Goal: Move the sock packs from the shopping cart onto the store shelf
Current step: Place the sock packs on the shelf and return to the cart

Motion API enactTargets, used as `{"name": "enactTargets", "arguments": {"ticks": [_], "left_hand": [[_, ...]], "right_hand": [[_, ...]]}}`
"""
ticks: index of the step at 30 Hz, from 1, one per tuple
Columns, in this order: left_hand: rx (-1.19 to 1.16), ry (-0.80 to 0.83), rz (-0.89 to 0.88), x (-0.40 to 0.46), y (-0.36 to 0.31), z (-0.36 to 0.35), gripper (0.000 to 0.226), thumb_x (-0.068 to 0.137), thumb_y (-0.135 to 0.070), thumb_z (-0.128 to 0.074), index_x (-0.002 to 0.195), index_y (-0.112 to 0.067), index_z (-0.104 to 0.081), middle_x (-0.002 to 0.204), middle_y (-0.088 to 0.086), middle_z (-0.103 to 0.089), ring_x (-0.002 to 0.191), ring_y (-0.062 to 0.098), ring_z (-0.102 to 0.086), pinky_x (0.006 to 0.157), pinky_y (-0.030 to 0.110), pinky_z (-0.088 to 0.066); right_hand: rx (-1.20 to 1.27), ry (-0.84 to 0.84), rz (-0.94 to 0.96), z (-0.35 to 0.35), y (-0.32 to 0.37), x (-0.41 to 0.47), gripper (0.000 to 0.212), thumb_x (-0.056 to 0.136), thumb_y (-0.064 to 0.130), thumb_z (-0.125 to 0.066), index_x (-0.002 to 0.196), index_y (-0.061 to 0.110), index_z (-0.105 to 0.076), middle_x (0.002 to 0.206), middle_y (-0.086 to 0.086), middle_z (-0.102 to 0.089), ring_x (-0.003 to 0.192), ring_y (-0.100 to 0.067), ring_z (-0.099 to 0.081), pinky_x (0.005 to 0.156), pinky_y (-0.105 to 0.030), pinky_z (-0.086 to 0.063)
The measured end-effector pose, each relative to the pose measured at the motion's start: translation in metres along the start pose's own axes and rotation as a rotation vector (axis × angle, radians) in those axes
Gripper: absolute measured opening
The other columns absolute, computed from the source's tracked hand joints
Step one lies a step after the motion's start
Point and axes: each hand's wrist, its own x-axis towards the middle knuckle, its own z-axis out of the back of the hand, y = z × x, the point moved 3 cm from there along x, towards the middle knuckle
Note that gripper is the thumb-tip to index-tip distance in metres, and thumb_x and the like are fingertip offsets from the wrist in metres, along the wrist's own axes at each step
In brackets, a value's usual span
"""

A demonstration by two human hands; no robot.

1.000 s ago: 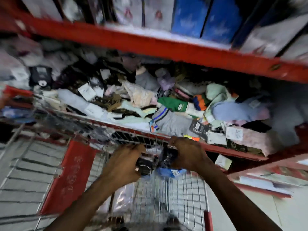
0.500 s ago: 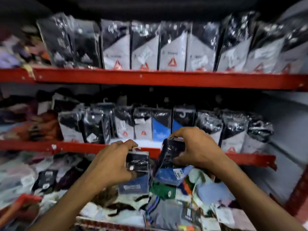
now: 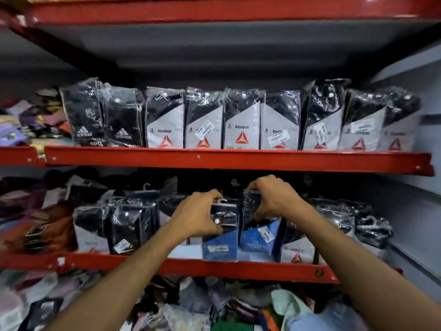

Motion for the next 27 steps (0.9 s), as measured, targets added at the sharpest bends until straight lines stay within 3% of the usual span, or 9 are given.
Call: {"name": "enactTargets", "arguments": {"ticks": [2,6,11,14,16,18,20,23,27], "left_hand": [[-0.007,0.011,-0.001,0.014,0.001,-0.014,0.075,0.057,-0.039,-0.086,0.124,-0.025,-0.056,0.095,-0.003,-0.073,0.077,0.018,-0.065,0.063,0.030,-0.053],[-0.032,0.006,0.023,0.037,0.007,-0.036,0.075,0.056,-0.036,-0.083,0.124,-0.026,-0.055,0.091,-0.003,-0.074,0.074,0.018,-0.065,0.064,0.030,-0.054],[-0.033,0.078,0.048,0.055,0.010,-0.053,0.084,0.058,-0.033,-0.088,0.134,-0.022,-0.051,0.096,0.002,-0.073,0.079,0.020,-0.068,0.064,0.030,-0.053],[-0.037,0.125,0.046,0.058,0.014,-0.066,0.086,0.061,-0.028,-0.087,0.138,-0.019,-0.048,0.075,-0.003,-0.064,0.059,0.011,-0.059,0.049,0.027,-0.046],[-0.044,0.136,0.045,0.058,0.015,-0.074,0.084,0.064,-0.025,-0.085,0.139,-0.017,-0.048,0.074,-0.003,-0.062,0.057,0.010,-0.058,0.046,0.026,-0.045],[-0.023,0.134,0.044,0.057,0.016,-0.078,0.082,0.068,-0.028,-0.081,0.141,-0.015,-0.047,0.107,0.008,-0.069,0.091,0.022,-0.066,0.071,0.035,-0.057],[0.044,0.102,0.018,0.055,0.016,-0.080,0.083,0.072,-0.034,-0.077,0.145,-0.014,-0.044,0.140,0.010,-0.056,0.127,0.029,-0.051,0.101,0.045,-0.047],[0.135,0.083,-0.019,0.047,0.011,-0.084,0.085,0.079,-0.039,-0.072,0.152,-0.018,-0.034,0.153,0.006,-0.044,0.139,0.029,-0.038,0.112,0.051,-0.034],[0.209,0.051,-0.046,0.034,0.008,-0.089,0.088,0.088,-0.040,-0.065,0.158,-0.022,-0.016,0.167,0.007,-0.019,0.151,0.031,-0.018,0.120,0.057,-0.022]], "right_hand": [[-0.023,0.029,-0.002,-0.011,-0.004,0.012,0.064,0.055,0.032,-0.095,0.114,0.023,-0.071,0.116,-0.005,-0.069,0.102,-0.029,-0.067,0.080,-0.039,-0.058],[-0.048,0.085,-0.014,-0.031,-0.015,0.029,0.059,0.054,0.030,-0.097,0.106,0.019,-0.071,0.108,-0.004,-0.071,0.096,-0.027,-0.069,0.077,-0.038,-0.058],[-0.044,0.146,-0.027,-0.053,-0.029,0.040,0.073,0.057,0.031,-0.097,0.121,0.017,-0.066,0.117,-0.007,-0.067,0.103,-0.029,-0.068,0.083,-0.038,-0.058],[-0.061,0.166,-0.021,-0.061,-0.036,0.044,0.075,0.059,0.035,-0.095,0.125,0.018,-0.064,0.121,-0.007,-0.067,0.108,-0.029,-0.065,0.087,-0.038,-0.055],[-0.109,0.137,-0.003,-0.060,-0.039,0.045,0.080,0.058,0.043,-0.094,0.128,0.024,-0.062,0.127,-0.004,-0.065,0.121,-0.030,-0.057,0.098,-0.044,-0.048],[-0.167,0.095,0.017,-0.058,-0.040,0.042,0.095,0.054,0.052,-0.093,0.138,0.029,-0.056,0.138,-0.001,-0.057,0.133,-0.032,-0.044,0.106,-0.052,-0.039],[-0.181,0.042,0.050,-0.057,-0.040,0.036,0.107,0.052,0.058,-0.092,0.145,0.030,-0.048,0.146,0.001,-0.050,0.135,-0.032,-0.038,0.107,-0.055,-0.036],[-0.136,-0.011,0.113,-0.065,-0.042,0.025,0.117,0.053,0.058,-0.090,0.153,0.028,-0.037,0.158,0.004,-0.040,0.143,-0.028,-0.033,0.113,-0.054,-0.032],[-0.118,0.012,0.157,-0.086,-0.043,0.012,0.125,0.067,0.049,-0.087,0.161,0.020,-0.010,0.171,-0.001,-0.012,0.158,-0.024,-0.004,0.126,-0.056,-0.007]]}}
